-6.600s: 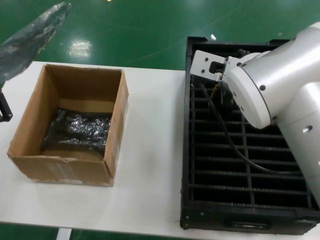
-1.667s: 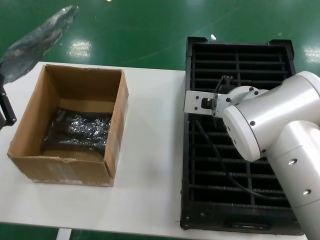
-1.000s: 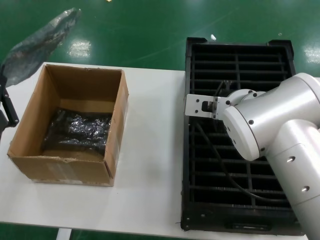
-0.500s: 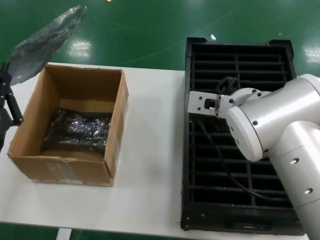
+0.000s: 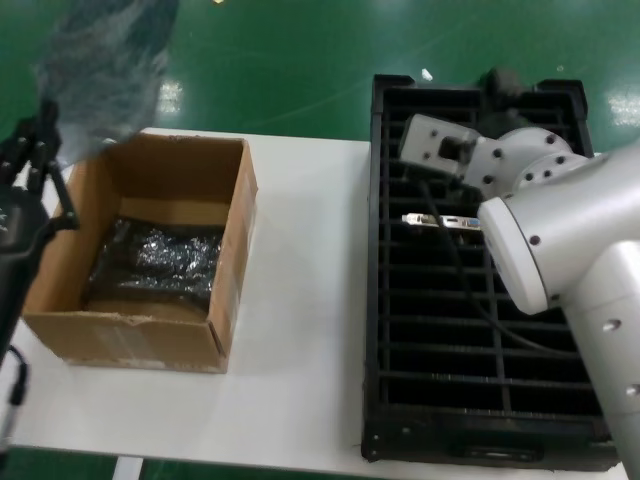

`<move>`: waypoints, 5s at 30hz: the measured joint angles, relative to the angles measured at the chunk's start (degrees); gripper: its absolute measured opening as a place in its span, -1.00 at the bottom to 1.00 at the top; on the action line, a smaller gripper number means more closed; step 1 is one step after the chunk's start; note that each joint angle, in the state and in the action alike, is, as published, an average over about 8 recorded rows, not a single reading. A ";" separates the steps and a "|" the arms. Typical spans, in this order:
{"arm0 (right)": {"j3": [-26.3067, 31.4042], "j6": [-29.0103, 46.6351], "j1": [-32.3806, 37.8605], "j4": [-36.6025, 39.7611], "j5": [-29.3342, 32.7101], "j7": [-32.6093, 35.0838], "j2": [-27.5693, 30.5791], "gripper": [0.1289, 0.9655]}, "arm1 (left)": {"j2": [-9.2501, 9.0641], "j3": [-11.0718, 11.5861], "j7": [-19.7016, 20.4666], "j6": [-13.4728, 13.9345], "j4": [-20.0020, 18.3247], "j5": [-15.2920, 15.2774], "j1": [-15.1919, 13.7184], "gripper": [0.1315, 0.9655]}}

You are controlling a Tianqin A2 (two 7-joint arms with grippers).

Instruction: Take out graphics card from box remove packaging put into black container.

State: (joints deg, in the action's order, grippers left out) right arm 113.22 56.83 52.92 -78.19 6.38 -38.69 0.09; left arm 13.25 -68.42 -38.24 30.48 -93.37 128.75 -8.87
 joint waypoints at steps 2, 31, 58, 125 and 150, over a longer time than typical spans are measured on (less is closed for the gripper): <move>-1.23 -1.43 -0.64 -1.29 1.88 -1.51 -0.02 0.21 | 2.45 -3.88 4.69 -3.08 -1.40 4.00 0.89 -0.98; -9.32 -8.03 -6.85 -7.43 14.15 -4.42 -0.06 0.98 | 19.96 -54.51 29.95 -48.48 -5.33 23.71 -8.75 -0.98; -9.17 -6.54 -9.61 -8.87 15.79 -5.14 -0.06 1.00 | 8.04 -60.77 30.14 -47.96 17.64 22.72 -21.53 -0.97; -10.15 -9.65 -9.81 -5.80 11.35 -5.67 0.16 1.00 | -3.41 -28.04 5.20 -25.79 1.24 2.24 -18.47 0.98; -13.60 -23.96 -22.90 -8.14 -25.30 7.79 5.30 1.00 | -1.18 -26.60 15.25 -27.23 1.40 -6.21 -10.18 1.00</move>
State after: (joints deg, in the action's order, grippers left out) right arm 99.61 32.87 30.02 -86.32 -18.92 -30.90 5.39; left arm 12.07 -95.02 -23.00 3.25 -91.97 122.54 -19.05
